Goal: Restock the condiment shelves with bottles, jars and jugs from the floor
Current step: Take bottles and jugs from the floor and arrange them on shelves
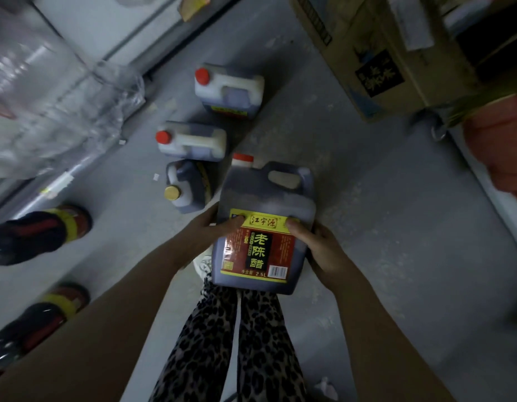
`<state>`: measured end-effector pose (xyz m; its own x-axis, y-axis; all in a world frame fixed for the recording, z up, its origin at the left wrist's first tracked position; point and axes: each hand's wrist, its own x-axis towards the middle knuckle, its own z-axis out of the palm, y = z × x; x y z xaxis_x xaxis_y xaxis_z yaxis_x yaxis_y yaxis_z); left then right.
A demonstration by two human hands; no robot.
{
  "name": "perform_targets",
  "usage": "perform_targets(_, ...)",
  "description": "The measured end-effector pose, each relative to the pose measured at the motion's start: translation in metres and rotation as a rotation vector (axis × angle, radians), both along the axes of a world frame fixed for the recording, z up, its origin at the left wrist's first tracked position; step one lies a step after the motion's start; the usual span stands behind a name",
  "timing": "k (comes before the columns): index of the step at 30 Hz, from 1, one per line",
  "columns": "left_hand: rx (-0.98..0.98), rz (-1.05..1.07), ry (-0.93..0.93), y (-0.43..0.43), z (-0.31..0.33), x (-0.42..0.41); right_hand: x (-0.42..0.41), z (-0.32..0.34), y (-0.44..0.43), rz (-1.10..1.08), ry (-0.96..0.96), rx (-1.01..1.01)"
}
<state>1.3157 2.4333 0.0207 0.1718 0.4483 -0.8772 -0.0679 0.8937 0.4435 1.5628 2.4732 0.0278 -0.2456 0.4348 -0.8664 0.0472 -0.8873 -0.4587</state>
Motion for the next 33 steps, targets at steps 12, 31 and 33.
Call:
perform_targets(12, 0.113, 0.151, 0.100, 0.009, 0.186, -0.034, -0.051, 0.186, 0.034, 0.067, -0.032, 0.093)
perform_targets(31, 0.371, 0.405, 0.258, -0.038, 0.434, -0.077, -0.126, 0.439, 0.033, 0.289, -0.011, 0.330)
perform_targets(33, 0.408, 0.442, 0.281, -0.045, 0.454, -0.082, -0.134, 0.458, 0.030, 0.323, 0.031, 0.369)
